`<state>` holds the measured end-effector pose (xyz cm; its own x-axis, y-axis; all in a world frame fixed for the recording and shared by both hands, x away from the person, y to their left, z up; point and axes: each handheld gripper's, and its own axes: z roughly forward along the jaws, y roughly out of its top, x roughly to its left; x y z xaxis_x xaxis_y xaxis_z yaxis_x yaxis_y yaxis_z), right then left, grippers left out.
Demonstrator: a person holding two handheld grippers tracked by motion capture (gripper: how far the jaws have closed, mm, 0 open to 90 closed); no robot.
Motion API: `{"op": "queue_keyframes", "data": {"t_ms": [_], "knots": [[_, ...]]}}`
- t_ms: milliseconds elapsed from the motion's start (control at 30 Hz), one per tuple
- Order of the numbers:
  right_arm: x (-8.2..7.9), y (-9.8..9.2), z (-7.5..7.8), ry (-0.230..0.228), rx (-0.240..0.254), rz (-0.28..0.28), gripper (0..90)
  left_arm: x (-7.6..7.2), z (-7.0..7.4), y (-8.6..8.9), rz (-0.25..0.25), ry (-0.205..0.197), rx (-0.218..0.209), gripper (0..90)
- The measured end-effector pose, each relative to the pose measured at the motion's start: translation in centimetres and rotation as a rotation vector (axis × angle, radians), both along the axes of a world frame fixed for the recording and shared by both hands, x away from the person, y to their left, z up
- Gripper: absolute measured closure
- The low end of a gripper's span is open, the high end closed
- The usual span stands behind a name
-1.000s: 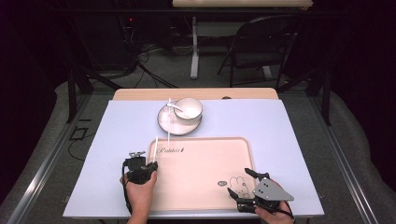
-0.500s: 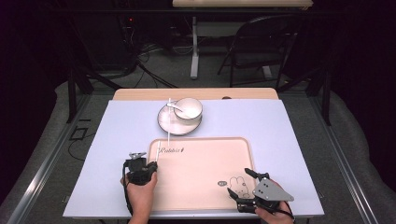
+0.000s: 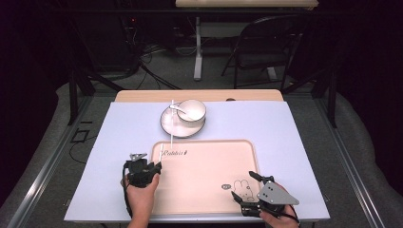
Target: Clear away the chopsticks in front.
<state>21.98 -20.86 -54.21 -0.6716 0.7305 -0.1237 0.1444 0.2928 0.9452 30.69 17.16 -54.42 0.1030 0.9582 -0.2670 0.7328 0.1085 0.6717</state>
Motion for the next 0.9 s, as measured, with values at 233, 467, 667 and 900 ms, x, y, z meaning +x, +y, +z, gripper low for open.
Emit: {"op": "queue_keyframes", "data": {"t_ms": [233,467,667,900], "knots": [[0.0,0.0,0.0,0.0,0.0,0.001,14.2,0.2,0.0,0.2,-0.026,0.004,-0.035,54.4],[0.0,0.0,0.0,-0.001,-0.002,0.002,14.2,0.1,-0.1,-0.1,-0.065,0.006,-0.045,53.4],[0.0,0.1,0.0,-0.002,-0.004,0.005,14.2,0.2,-0.2,-0.2,-0.064,0.013,-0.044,43.8],[0.0,0.1,0.0,-0.001,-0.004,0.005,14.2,1.2,1.1,0.0,-0.077,0.002,-0.038,43.4]]}}
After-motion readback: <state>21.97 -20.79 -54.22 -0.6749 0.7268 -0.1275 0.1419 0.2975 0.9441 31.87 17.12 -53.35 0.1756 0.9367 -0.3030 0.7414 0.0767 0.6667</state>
